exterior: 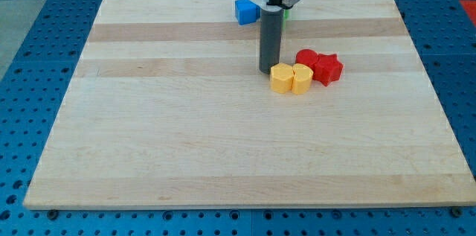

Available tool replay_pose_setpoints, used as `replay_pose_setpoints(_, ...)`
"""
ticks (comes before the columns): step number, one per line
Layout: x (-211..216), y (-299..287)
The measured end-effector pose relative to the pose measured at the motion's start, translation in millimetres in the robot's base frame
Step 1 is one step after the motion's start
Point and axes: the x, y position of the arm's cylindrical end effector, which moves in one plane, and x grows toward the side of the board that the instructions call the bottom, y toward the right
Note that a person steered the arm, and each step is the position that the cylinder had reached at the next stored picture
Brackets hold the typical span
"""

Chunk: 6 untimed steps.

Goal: Keep the yellow heart underneath the red circle

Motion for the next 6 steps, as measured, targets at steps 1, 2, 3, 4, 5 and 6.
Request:
replay_pose_setpoints(1,0,-1)
replay_pose_setpoints(2,0,-8)
replay_pose_setpoints(3,0,-16)
replay_pose_setpoints(4,0,-18)
replay_pose_setpoints(5,0,-18)
replay_pose_setpoints(6,2,-25)
